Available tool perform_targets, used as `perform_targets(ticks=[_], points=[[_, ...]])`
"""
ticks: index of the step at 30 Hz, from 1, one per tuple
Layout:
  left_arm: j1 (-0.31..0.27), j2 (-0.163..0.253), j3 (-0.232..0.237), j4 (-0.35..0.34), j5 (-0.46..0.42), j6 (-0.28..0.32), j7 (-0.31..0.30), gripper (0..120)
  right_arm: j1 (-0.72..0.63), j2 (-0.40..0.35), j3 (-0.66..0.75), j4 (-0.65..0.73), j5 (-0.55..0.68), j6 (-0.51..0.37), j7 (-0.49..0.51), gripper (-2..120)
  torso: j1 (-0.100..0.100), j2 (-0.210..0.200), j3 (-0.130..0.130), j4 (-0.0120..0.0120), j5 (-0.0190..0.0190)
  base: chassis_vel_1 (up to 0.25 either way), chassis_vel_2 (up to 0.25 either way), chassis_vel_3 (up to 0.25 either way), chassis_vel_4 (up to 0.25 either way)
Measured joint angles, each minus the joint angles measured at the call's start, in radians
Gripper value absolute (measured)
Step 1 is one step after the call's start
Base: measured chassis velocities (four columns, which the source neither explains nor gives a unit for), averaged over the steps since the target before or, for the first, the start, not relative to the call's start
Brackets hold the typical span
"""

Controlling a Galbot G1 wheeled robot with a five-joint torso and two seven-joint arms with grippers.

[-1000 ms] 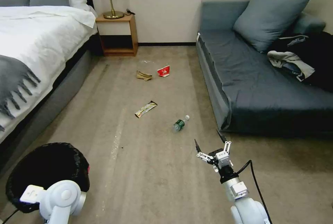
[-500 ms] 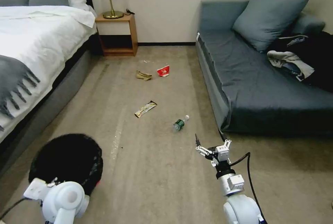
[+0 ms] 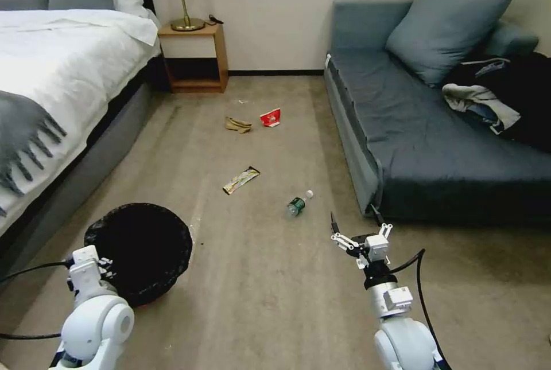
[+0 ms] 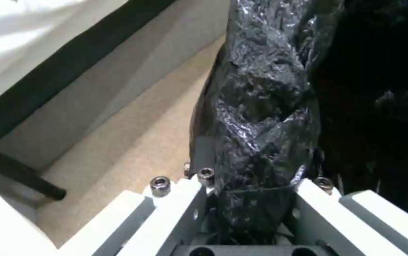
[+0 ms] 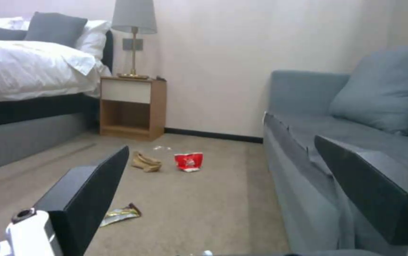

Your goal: Pick up the trash bin, then pick up the garbage on the floor and place it into the trash bin.

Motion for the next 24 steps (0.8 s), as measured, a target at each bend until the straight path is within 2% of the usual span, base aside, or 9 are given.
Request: perform_targets(ticks=[2, 4, 5, 7, 14, 24], points=[[0.005, -0.003, -0.001, -0.001, 0.011, -0.004, 0.005, 3, 0.0, 0.0, -0.001, 0.0, 0.0, 0.0, 0.0, 100, 0.0, 0.0, 0.0, 0.0, 0.0, 0.0, 0.0, 0.0, 0.0], [0.025, -0.015, -0.012, -0.007, 0.083, -0.048, 0.053, 3, 0.001, 0.004, -0.006, -0.006, -0.001, 0.0, 0.0, 100, 0.0, 0.0, 0.0, 0.0001, 0.0, 0.0, 0.0, 0.0, 0.0], [0.025, -0.015, -0.012, -0.007, 0.083, -0.048, 0.053, 3, 0.001, 0.004, -0.006, -0.006, -0.001, 0.0, 0.0, 100, 0.0, 0.0, 0.0, 0.0001, 0.0, 0.0, 0.0, 0.0, 0.0], [0.035, -0.027, -0.022, -0.013, 0.126, -0.079, 0.093, 3, 0.002, 0.01, -0.01, -0.013, -0.004, 0.002, 0.0, 100, 0.0, 0.0, 0.0, 0.0002, 0.0003, 0.0, 0.0, 0.0, 0.0], [0.041, -0.051, -0.033, -0.03, 0.142, -0.096, 0.186, 3, 0.004, 0.015, -0.017, -0.025, -0.012, 0.009, -0.002, 100, 0.0, 0.0, 0.0, 0.0001, 0.0001, -0.015, 0.009, 0.019, -0.012], [0.035, -0.057, -0.033, -0.031, 0.145, -0.097, 0.202, 2, 0.015, 0.003, -0.022, -0.038, -0.012, 0.008, -0.007, 100, 0.0, 0.0, 0.0, 0.0, 0.0002, -0.136, 0.122, 0.126, -0.128]])
